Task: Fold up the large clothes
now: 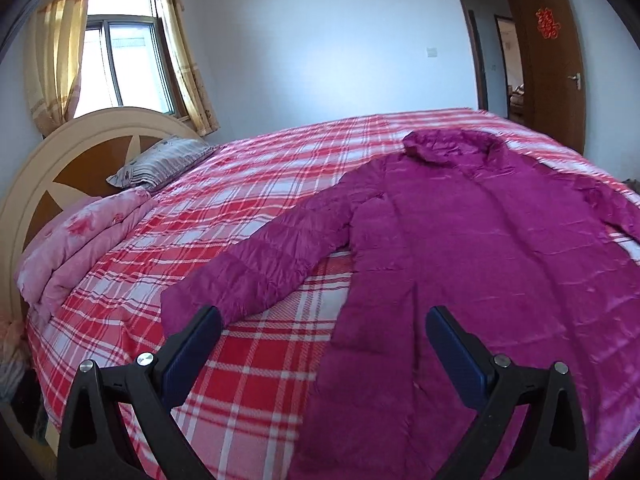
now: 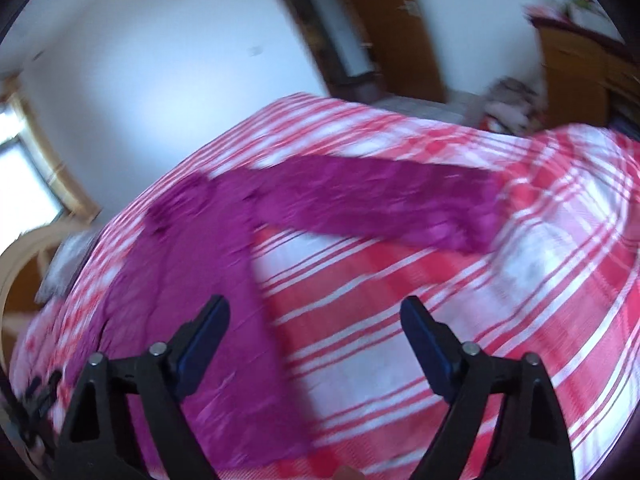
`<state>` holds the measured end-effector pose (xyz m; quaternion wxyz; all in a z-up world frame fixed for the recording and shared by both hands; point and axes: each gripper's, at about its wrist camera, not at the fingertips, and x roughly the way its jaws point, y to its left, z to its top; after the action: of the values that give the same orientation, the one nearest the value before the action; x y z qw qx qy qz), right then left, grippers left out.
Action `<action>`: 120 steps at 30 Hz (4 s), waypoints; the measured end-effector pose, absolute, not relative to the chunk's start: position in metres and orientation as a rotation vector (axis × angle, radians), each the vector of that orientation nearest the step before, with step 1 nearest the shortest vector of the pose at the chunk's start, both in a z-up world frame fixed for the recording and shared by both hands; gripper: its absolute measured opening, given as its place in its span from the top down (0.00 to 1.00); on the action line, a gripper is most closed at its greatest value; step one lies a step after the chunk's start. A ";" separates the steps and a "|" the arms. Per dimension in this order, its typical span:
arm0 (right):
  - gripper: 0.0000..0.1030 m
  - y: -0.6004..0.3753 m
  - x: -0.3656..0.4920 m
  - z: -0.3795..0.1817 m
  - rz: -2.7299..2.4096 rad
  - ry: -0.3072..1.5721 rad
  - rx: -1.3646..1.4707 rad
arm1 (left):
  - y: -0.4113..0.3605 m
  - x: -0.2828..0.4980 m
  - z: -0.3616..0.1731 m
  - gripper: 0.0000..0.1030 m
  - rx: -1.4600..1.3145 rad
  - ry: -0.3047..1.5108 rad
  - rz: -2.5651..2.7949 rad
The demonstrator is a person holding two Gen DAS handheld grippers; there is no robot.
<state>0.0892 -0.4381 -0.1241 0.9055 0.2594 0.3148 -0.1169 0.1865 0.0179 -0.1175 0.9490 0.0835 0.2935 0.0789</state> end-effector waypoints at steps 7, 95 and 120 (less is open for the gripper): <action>0.23 -0.536 0.118 -0.136 -0.485 0.710 0.567 | 0.044 0.218 -0.156 0.01 0.096 0.717 0.190; 0.69 -0.220 0.342 -0.183 0.102 0.882 -0.236 | -0.086 0.357 -0.111 0.01 0.354 0.597 0.045; 0.76 -0.384 0.432 -0.188 -0.015 0.823 0.253 | -0.075 0.415 -0.183 0.01 0.273 0.779 0.048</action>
<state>0.4320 -0.3843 -0.1885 0.9088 0.1227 0.3987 -0.0073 0.4148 -0.0746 -0.1825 0.9157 0.1327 0.3785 0.0233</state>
